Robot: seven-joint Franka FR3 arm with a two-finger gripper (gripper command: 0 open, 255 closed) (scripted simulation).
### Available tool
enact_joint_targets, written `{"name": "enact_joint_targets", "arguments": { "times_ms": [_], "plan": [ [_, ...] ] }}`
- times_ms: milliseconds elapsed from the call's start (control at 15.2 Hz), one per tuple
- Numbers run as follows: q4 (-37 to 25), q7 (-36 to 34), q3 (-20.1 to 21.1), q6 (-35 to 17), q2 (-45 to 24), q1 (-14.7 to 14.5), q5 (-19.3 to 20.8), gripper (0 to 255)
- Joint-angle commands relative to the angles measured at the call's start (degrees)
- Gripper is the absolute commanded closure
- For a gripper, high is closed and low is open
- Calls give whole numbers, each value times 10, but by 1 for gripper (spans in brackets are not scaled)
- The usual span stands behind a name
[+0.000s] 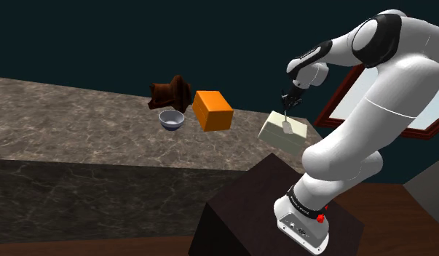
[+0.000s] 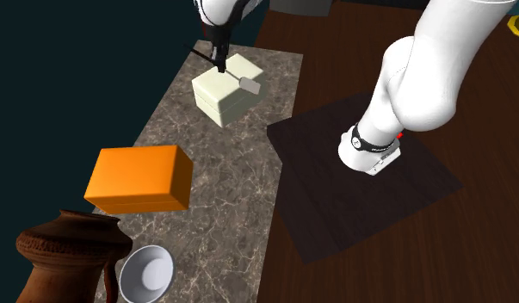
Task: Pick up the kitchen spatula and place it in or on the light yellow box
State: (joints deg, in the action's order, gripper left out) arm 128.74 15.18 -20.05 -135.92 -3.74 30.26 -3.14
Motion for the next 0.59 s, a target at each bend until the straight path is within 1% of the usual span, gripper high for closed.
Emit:
{"name": "enact_joint_targets", "arguments": {
  "times_ms": [0,264,330,528],
  "plan": [
    [-24,33,-11,9,-17,15,-11,255],
    [-74,99,-29,27,-55,49,-36,255],
    [-77,103,-30,29,-57,51,-38,255],
    [-70,110,-27,8,-72,53,-48,255]
  ]
}}
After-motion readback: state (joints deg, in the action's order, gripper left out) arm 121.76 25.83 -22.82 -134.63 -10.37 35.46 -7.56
